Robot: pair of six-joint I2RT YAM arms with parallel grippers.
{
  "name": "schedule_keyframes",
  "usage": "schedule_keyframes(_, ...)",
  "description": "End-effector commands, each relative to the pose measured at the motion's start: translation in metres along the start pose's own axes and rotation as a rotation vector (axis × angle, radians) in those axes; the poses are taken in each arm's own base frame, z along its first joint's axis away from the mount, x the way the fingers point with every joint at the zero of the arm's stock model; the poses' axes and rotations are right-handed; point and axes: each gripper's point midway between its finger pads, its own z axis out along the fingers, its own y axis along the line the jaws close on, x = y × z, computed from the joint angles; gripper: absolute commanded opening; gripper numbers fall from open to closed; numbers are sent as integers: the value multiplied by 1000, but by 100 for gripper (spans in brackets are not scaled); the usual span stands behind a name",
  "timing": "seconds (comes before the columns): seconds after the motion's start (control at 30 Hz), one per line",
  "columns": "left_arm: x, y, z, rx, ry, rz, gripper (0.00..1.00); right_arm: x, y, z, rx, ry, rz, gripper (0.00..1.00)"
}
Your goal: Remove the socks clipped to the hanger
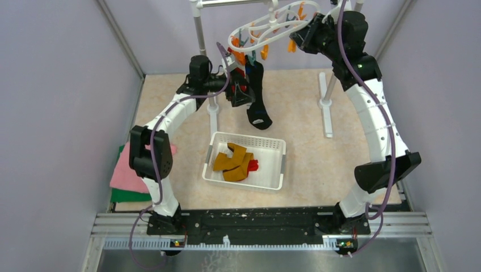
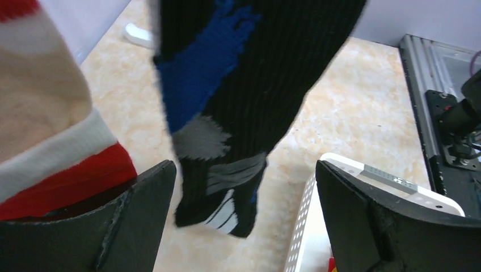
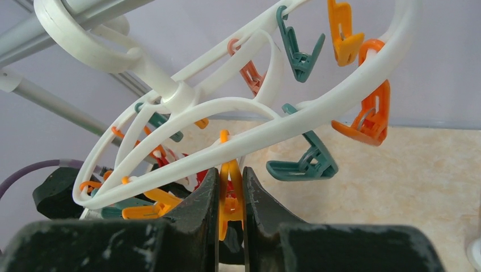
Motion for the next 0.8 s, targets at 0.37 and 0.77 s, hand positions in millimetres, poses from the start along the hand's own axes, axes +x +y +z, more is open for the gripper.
schedule_keyframes(0.37, -18, -19, 2, 47, -119, -67, 59, -26, 19, -13, -89, -41, 54, 6)
schedule_keyframes(0.77, -26, -39, -4, 74, -121, -127, 0, -19, 22, -16, -121, -22, 62, 32)
